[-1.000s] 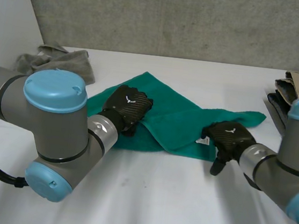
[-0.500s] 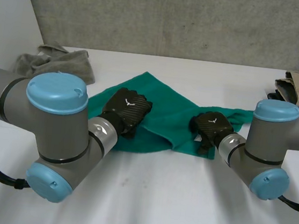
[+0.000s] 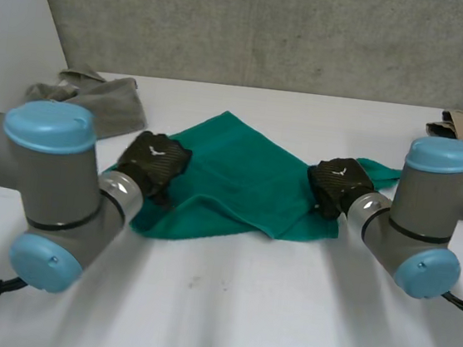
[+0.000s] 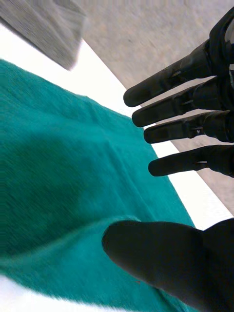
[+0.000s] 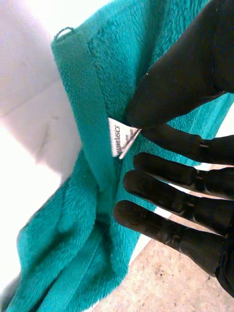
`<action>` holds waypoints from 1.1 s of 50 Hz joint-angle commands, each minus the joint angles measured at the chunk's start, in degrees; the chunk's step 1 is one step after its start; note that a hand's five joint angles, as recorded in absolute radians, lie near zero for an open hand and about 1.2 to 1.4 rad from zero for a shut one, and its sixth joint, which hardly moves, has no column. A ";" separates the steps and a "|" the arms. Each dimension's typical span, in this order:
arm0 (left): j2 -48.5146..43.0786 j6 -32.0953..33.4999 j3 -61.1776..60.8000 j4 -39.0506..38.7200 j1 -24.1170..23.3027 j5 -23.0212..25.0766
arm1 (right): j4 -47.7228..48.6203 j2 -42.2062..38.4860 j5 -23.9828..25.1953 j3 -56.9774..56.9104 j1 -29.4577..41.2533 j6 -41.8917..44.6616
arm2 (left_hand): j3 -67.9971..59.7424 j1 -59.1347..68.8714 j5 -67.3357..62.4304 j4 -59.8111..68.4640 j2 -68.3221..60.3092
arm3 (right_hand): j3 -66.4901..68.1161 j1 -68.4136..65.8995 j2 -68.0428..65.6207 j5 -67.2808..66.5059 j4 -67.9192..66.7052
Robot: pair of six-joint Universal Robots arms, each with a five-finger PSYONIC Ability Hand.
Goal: Fold the laundry.
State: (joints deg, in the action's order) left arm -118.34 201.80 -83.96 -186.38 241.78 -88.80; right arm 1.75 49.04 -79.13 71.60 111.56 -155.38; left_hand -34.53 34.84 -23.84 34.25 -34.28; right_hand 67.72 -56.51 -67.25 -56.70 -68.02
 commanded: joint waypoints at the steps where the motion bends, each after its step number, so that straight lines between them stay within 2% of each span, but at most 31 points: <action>1: 1.36 0.79 -1.99 -0.21 7.12 0.91 | -7.90 7.30 -0.23 4.86 -1.08 11.05 | -1.09 0.78 -1.78 1.37 -1.34 | 12.28 -23.49 -12.75 -13.30 -11.98; 6: 1.27 2.01 -1.99 -0.03 11.87 4.76 | -11.33 9.41 -2.78 6.88 -4.15 18.00 | -0.24 -0.06 -0.94 0.53 -0.50 | 12.28 -23.49 -12.75 -13.30 -11.98; 10: 0.83 7.28 -2.17 0.05 16.61 10.30 | -11.33 10.72 -3.22 8.99 -4.86 18.19 | 0.60 -0.91 -0.09 -0.32 0.35 | 12.28 -23.49 -12.75 -13.30 -11.98; 13: -0.05 13.52 -2.17 -0.30 19.52 13.03 | -11.25 11.34 -3.31 10.22 -4.77 17.83 | 3.46 -3.76 2.76 -3.17 3.20 | -5.93 -5.28 5.46 4.92 6.23; 14: -1.09 16.84 -1.91 -0.47 20.65 13.82 | -11.33 11.78 -3.31 11.27 -4.60 17.31 | 3.63 -3.94 2.93 -3.34 3.38 | -18.32 7.11 17.85 17.30 18.61; 16: -2.76 19.93 -1.64 -0.74 21.80 14.35 | -11.25 12.31 -3.22 12.24 -4.42 16.34 | 4.63 -4.94 3.94 -4.35 4.38 | -34.34 23.13 33.87 33.33 34.64; 18: -5.65 24.05 -1.03 -1.52 23.73 15.14 | -10.46 12.92 -3.13 13.91 -4.51 14.16 | 6.48 -6.79 5.79 -6.20 6.23 | -42.64 31.42 42.16 41.62 42.93; 21: -7.95 26.10 -0.41 -2.58 24.35 16.55 | -8.70 13.45 -3.05 15.50 -4.51 11.60 | 6.49 -6.80 5.80 -6.21 6.24 | -43.34 32.12 42.86 42.32 43.63; 27: -11.38 25.93 0.99 -6.18 24.53 21.47 | -3.78 17.14 -2.17 20.59 -4.42 7.55 | 4.98 -5.28 4.28 -4.69 4.73 | -42.66 31.45 42.19 41.65 42.96; 38: -14.20 21.18 4.16 -10.23 22.77 22.27 | 0.18 17.67 -1.81 22.89 -4.51 4.65 | -7.96 7.66 -8.66 8.25 -8.21 | -42.16 30.95 41.69 41.14 42.46; 42: -15.78 20.92 4.77 -10.23 22.25 22.35 | 1.67 16.27 -1.46 22.18 -4.33 4.91 | -17.72 17.41 -18.41 18.00 -17.97 | -41.49 30.28 41.02 40.47 41.78; 46: -16.31 20.74 5.04 -10.23 21.72 22.27 | 1.85 13.11 -1.20 20.52 -4.33 5.35 | -36.20 35.89 -36.89 36.48 -36.45 | -41.32 30.11 40.85 40.30 41.62; 47: -16.40 20.65 5.13 -10.23 21.72 22.18 | 1.85 12.75 -1.20 20.25 -4.33 5.35 | -45.37 45.07 -46.07 45.66 -45.62 | -41.15 29.94 40.68 40.13 41.45; 55: -15.69 20.48 4.78 -10.41 21.63 21.13 | 1.32 9.50 -0.94 18.49 -4.24 5.18 | -45.47 45.16 -46.16 45.75 -45.72 | -40.48 29.27 40.01 39.46 40.78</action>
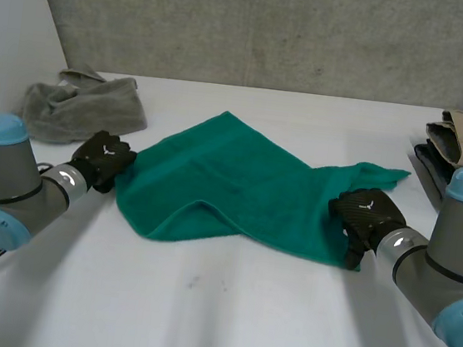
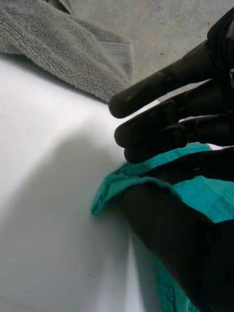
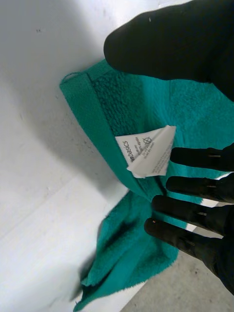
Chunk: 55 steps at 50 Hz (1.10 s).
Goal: Fold the laundry.
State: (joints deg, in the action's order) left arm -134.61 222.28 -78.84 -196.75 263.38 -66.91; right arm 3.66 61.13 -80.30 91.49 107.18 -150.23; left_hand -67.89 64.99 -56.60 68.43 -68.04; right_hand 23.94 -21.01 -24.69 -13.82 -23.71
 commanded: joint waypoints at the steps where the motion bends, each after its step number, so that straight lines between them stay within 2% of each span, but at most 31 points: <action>1: 0.75 0.00 -0.52 -0.04 -0.06 -1.20 | -0.58 -2.68 0.50 -1.31 0.13 0.02 | -12.11 15.01 -13.40 11.57 -11.96 | 3.47 -6.40 -2.72 -3.58 -3.69; 8: 3.21 -1.05 -1.22 0.05 0.02 -3.58 | -0.15 -3.12 2.52 -1.40 0.04 0.02 | -12.11 15.01 -13.40 11.57 -11.96 | 4.97 -7.90 -4.22 -5.09 -5.20; 18: 4.97 -4.66 -2.28 0.14 0.02 -3.76 | 1.17 -7.07 2.26 -4.47 0.13 0.55 | -12.11 15.01 -13.40 11.57 -11.96 | 10.86 -13.79 -10.11 -10.98 -11.09; 38: 7.52 -4.84 -3.86 0.49 0.29 -3.84 | 4.43 -10.59 1.91 -10.62 0.84 1.95 | -12.11 15.01 -13.40 11.57 -11.96 | 19.95 -22.88 -19.20 -20.07 -20.18; 42: 8.05 -4.84 -4.12 0.57 0.29 -3.84 | 4.51 -11.64 1.82 -12.38 0.84 2.22 | -12.11 15.01 -13.40 11.57 -11.96 | 26.49 -29.42 -25.74 -26.61 -26.72; 47: 8.57 -5.01 -4.65 0.66 0.46 -3.84 | 4.78 -12.52 1.82 -14.84 0.84 2.57 | -12.11 15.01 -13.40 11.57 -11.96 | 56.00 -58.93 -55.25 -56.12 -56.23; 53: 11.29 -5.45 -5.44 1.45 0.46 -5.07 | 5.04 -7.26 1.11 -14.24 0.49 2.48 | -12.11 15.01 -13.40 11.57 -11.96 | 56.06 -58.99 -55.31 -56.18 -56.29; 55: 15.75 -5.54 -7.01 3.63 0.55 -8.13 | 3.99 -1.64 1.20 -13.18 0.13 2.22 | -12.11 15.01 -13.40 11.57 -11.96 | 56.06 -58.99 -55.31 -56.18 -56.29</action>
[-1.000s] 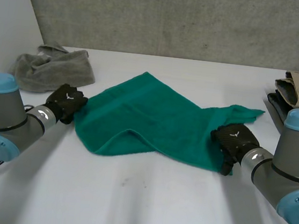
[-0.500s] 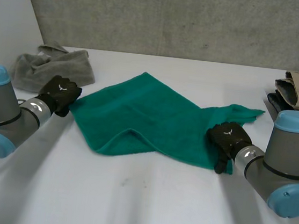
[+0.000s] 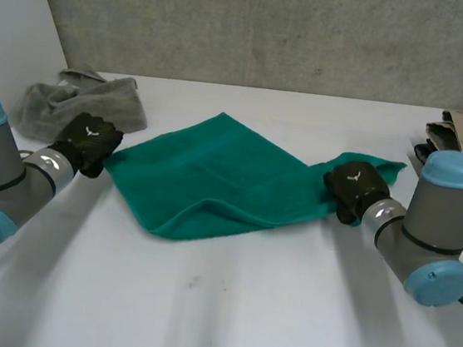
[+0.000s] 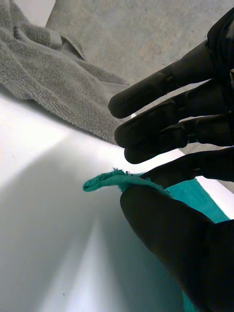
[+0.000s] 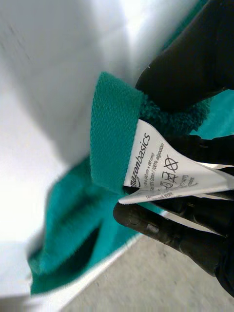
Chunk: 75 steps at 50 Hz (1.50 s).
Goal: Fold the laundry.
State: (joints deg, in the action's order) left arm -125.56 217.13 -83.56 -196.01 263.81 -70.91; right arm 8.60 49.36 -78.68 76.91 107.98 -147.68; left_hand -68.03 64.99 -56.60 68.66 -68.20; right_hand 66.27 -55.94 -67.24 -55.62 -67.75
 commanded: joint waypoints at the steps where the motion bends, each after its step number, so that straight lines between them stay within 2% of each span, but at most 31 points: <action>1: 8.12 -0.48 -2.74 3.44 0.21 -4.93 | -1.83 12.14 -0.51 1.92 -0.66 -0.15 | -11.97 15.01 -13.40 11.34 -11.80 | 13.73 -24.06 -12.76 -14.38 -12.25; 4: 14.88 -0.57 -5.02 5.72 0.39 -7.48 | -9.63 21.02 -0.34 1.93 -1.01 1.51 | -11.97 15.01 -13.40 11.34 -11.80 | 13.73 -24.06 -12.76 -14.38 -12.25; 5: 18.65 -0.57 -6.34 6.60 0.48 -8.36 | -14.88 25.39 0.27 1.58 -2.40 3.52 | -11.97 15.01 -13.40 11.34 -11.80 | 13.73 -24.06 -12.76 -14.38 -12.25; 9: 29.47 -0.48 -10.03 8.36 0.57 -8.90 | -26.68 33.42 -0.16 0.70 -8.21 11.34 | -11.97 15.01 -13.40 11.34 -11.80 | 13.73 -24.06 -12.76 -14.38 -12.25; 14: 38.71 -0.13 -13.20 11.08 0.39 -8.81 | -36.27 37.65 -0.69 0.61 -12.17 20.23 | -11.97 15.01 -13.40 11.34 -11.80 | 13.73 -24.06 -12.76 -14.38 -12.25; 16: 41.69 -0.04 -14.51 14.67 0.13 -8.64 | -39.78 38.52 -0.51 1.31 -12.61 21.90 | -11.97 15.01 -13.40 11.34 -11.80 | 13.73 -24.06 -12.76 -14.38 -12.25; 20: 41.45 -0.04 -15.84 20.05 -0.14 -8.11 | -42.26 37.65 -0.16 2.89 -12.26 21.91 | -11.97 15.01 -13.40 11.34 -11.80 | 13.73 -24.06 -12.76 -14.38 -12.25; 23: 35.75 0.31 -15.41 21.64 -0.84 -8.46 | -41.83 34.50 -0.16 4.30 -12.09 22.17 | -11.97 15.01 -13.40 11.34 -11.80 | 13.73 -24.06 -12.76 -14.38 -12.25; 26: 27.14 0.40 -12.16 21.46 -1.63 -8.99 | -38.68 24.51 -0.51 1.16 -11.74 21.91 | -11.97 15.01 -13.40 11.34 -11.80 | 13.73 -24.06 -12.76 -14.38 -12.25; 30: 12.32 0.49 0.63 21.72 -4.17 -11.96 | -31.92 16.06 -3.48 -6.74 -10.07 21.82 | -11.97 15.01 -13.40 11.34 -11.80 | 13.73 -24.06 -12.76 -14.38 -12.25; 33: 6.13 0.66 9.79 21.29 -6.55 -14.86 | -25.85 11.74 -5.95 -12.29 -8.23 21.65 | -11.97 15.01 -13.40 11.34 -11.80 | 13.73 -24.06 -12.76 -14.38 -12.25; 34: 2.81 1.01 16.70 20.59 -7.51 -16.96 | -20.52 9.37 -6.83 -16.31 -6.65 21.56 | -11.97 15.01 -13.40 11.34 -11.80 | 13.73 -24.06 -12.76 -14.38 -12.25; 36: 0.24 1.54 24.11 18.48 -8.31 -18.12 | -13.82 7.86 -7.10 -20.20 -5.24 21.47 | -11.97 15.01 -13.40 11.34 -11.80 | 13.73 -24.06 -12.76 -14.38 -12.25; 37: -2.12 2.06 33.63 12.47 -8.92 -18.30 | -5.61 7.42 -7.02 -23.18 -4.45 21.38 | -11.97 15.01 -13.40 11.34 -11.80 | 13.73 -24.06 -12.76 -14.38 -12.25; 39: -2.32 1.98 36.44 9.17 -9.10 -18.30 | 3.92 7.42 -6.84 -24.78 -4.18 21.38 | -11.97 15.01 -13.40 11.34 -11.80 | 13.73 -24.06 -12.76 -14.38 -12.25; 40: -2.15 1.72 39.24 2.28 -9.19 -18.22 | 13.97 7.68 -6.32 -25.23 -4.09 21.03 | -11.97 15.01 -13.40 11.34 -11.80 | 13.73 -24.06 -12.76 -14.38 -12.25; 43: -1.27 1.28 40.15 -10.58 -9.10 -18.83 | 27.74 8.64 -4.91 -25.23 -3.65 19.46 | -11.97 15.01 -13.40 11.34 -11.80 | 13.73 -24.06 -12.76 -14.38 -12.25; 44: -0.14 0.76 39.71 -18.10 -9.54 -18.92 | 32.48 9.08 -4.21 -24.88 -3.39 18.32 | -11.97 15.01 -13.40 11.34 -11.80 | 13.73 -24.06 -12.76 -14.38 -12.25; 47: 0.93 0.32 37.60 -21.87 -9.98 -19.00 | 32.45 9.35 -3.94 -25.05 -3.47 16.64 | -11.97 15.01 -13.40 11.34 -11.80 | 13.73 -24.06 -12.76 -14.38 -12.25; 55: 1.54 -2.58 27.77 -17.83 -8.49 -18.92 | 22.26 9.00 -4.03 -20.15 -3.65 13.47 | -11.97 15.01 -13.40 11.34 -11.80 | 13.73 -24.06 -12.76 -14.38 -12.25; 59: 1.37 -5.39 20.65 -17.13 -6.47 -18.83 | 21.11 8.91 -3.76 -15.93 -3.47 13.38 | -11.97 15.01 -13.40 11.34 -11.80 | 13.73 -24.06 -12.76 -14.38 -12.25; 66: -0.03 -6.89 11.33 -16.86 -6.03 -18.74 | 19.00 6.89 -2.36 -8.36 -3.21 12.59 | -11.97 15.01 -13.40 11.34 -11.80 | 13.73 -24.06 -12.76 -14.38 -12.25; 71: -2.67 -6.46 3.69 -15.72 -6.73 -18.57 | 11.20 2.33 -1.74 -4.67 -1.46 12.77 | -11.97 15.01 -13.40 11.34 -11.80 | 13.73 -24.06 -12.76 -14.38 -12.25; 75: -1.01 -6.11 -2.46 -12.48 -6.82 -18.39 | 3.46 3.46 -2.09 -2.56 -1.89 12.16 | -11.97 15.01 -13.40 11.34 -11.80 | 13.73 -24.06 -12.76 -14.38 -12.25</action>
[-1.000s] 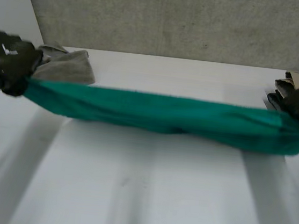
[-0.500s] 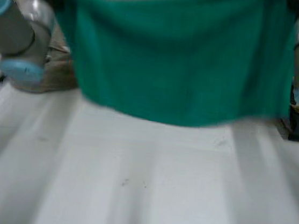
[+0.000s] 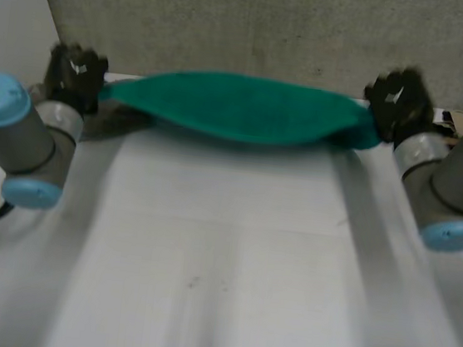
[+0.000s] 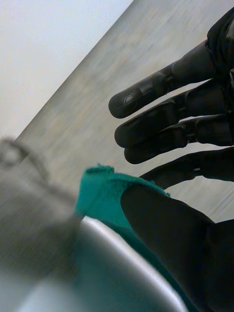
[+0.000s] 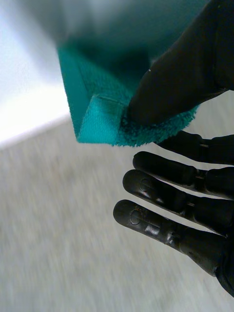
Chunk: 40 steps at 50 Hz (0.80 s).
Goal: Fold the laundry.
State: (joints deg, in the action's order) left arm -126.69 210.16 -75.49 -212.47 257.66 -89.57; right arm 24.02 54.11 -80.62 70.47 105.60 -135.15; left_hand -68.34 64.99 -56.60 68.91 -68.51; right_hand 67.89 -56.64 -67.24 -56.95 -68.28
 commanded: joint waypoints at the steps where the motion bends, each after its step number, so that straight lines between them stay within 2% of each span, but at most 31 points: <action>1: 1.26 1.04 -11.69 4.95 -0.66 0.27 | -13.45 -0.68 -0.15 4.49 0.58 -0.29 | -11.66 15.01 -13.40 11.09 -11.49 | 12.11 -23.36 -12.76 -13.05 -11.72; 6: 13.03 2.88 -19.69 11.72 0.13 0.27 | -24.79 7.04 -0.15 8.53 0.31 0.15 | -11.66 15.01 -13.40 11.09 -11.49 | 12.11 -23.36 -12.76 -13.05 -11.72; 9: 20.59 6.21 -24.52 18.13 1.18 0.27 | -35.15 14.07 -0.15 11.17 -1.44 0.50 | -11.66 15.01 -13.40 11.09 -11.49 | 12.11 -23.36 -12.76 -13.05 -11.72; 14: 33.41 15.69 -30.85 34.54 3.72 0.36 | -55.60 24.95 0.38 13.89 -6.17 4.00 | -11.66 15.01 -13.40 11.09 -11.49 | 12.11 -23.36 -12.76 -13.05 -11.72; 18: 36.77 18.26 -32.62 42.22 3.65 0.45 | -63.30 30.17 1.17 16.53 -9.35 9.54 | -11.66 15.01 -13.40 11.09 -11.49 | 12.11 -23.36 -12.76 -13.05 -11.72; 24: 34.85 18.18 -32.27 42.32 2.50 0.45 | -60.50 30.00 2.49 19.87 -9.53 11.75 | -11.66 15.01 -13.40 11.09 -11.49 | 12.11 -23.36 -12.76 -13.05 -11.72; 27: 27.48 18.79 -30.69 38.99 1.98 0.27 | -57.07 25.18 2.31 21.20 -9.53 11.66 | -11.66 15.01 -13.40 11.09 -11.49 | 12.11 -23.36 -12.76 -13.05 -11.72; 30: 19.75 18.71 -25.34 35.65 0.48 -0.25 | -52.68 17.01 1.17 19.10 -9.44 11.66 | -11.66 15.01 -13.40 11.09 -11.49 | 12.11 -23.36 -12.76 -13.05 -11.72; 34: 12.52 18.79 -17.85 33.00 -0.40 -0.78 | -47.58 9.97 -3.39 10.67 -7.96 10.52 | -11.66 15.01 -13.40 11.09 -11.49 | 12.11 -23.36 -12.76 -13.05 -11.72; 35: 8.52 18.79 -10.20 31.43 -0.75 -1.83 | -45.40 7.87 -5.75 5.69 -6.03 9.39 | -11.66 15.01 -13.40 11.09 -11.49 | 12.11 -23.36 -12.76 -13.05 -11.72; 38: 5.76 18.53 -1.45 29.75 -1.10 -2.71 | -41.69 5.83 -8.23 -2.16 -4.18 8.15 | -11.66 15.01 -13.40 11.09 -11.49 | 12.11 -23.36 -12.76 -13.05 -11.72; 40: 4.26 18.35 6.99 26.42 -1.45 -2.89 | -33.38 5.21 -9.20 -11.80 -2.68 6.57 | -11.66 15.01 -13.40 11.09 -11.49 | 12.11 -23.36 -12.76 -13.05 -11.72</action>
State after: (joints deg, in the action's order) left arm -117.16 228.84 -85.70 -181.10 256.99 -91.25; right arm -20.77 62.72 -85.70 75.87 99.40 -125.65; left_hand -68.34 64.99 -56.60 68.93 -68.52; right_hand 67.89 -56.64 -67.24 -56.95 -68.28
